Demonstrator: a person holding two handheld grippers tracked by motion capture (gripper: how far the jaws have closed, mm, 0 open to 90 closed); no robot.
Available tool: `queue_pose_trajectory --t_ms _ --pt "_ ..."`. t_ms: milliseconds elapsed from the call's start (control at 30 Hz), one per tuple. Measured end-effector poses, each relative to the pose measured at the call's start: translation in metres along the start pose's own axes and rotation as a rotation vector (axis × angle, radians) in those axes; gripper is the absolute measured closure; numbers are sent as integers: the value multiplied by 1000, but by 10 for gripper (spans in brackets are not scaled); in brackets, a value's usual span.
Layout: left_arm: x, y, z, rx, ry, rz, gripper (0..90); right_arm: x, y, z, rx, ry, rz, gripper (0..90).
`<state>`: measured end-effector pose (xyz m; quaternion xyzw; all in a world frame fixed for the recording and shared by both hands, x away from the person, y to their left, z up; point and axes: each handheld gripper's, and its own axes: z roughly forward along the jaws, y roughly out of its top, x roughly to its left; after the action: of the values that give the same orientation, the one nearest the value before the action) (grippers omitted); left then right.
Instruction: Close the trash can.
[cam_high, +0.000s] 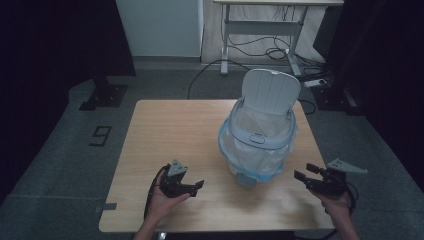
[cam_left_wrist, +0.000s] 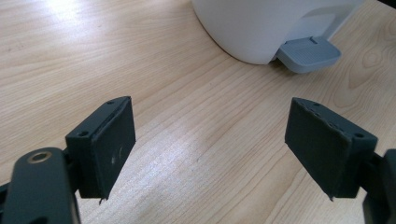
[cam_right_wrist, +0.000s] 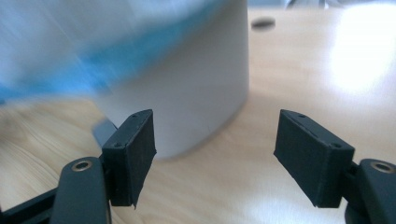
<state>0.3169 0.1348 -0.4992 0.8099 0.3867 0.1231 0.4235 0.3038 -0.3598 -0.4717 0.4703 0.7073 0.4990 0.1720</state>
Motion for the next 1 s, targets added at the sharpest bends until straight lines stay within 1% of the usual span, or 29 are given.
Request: queue_pose_trajectory --t_ms 233,267,300,367,400,433,600,633,767,800,867,1000 --pt "-2 -2 4 18 -11 12 163 12 56 -26 -88 60 -22 273" --pt "-2 -2 4 18 -11 14 163 13 61 -28 -93 64 -26 270" --pt "-2 -2 4 16 -12 11 163 16 71 -30 -104 68 -34 269" --pt "-1 -2 4 17 -12 7 163 18 82 -32 -113 74 -41 269" --pt "0 -2 4 16 -11 5 163 20 92 -33 -125 81 -47 269" --pt "0 -3 4 14 -12 1 163 20 92 -33 -125 81 -47 269" --pt "2 -3 2 14 -15 -10 163 23 117 -30 -140 89 -60 270" --pt "3 -3 3 14 -14 -11 163 23 117 -30 -140 89 -60 270" --pt "4 -4 2 15 -15 -16 163 23 130 -27 -146 91 -65 270" --pt "5 -4 2 16 -14 -17 164 24 136 -26 -147 96 -67 270" --pt "5 -4 2 16 -14 -18 164 24 138 -25 -150 102 -66 270" --pt "6 -4 2 15 -23 -24 164 26 149 -22 -162 116 -79 271"
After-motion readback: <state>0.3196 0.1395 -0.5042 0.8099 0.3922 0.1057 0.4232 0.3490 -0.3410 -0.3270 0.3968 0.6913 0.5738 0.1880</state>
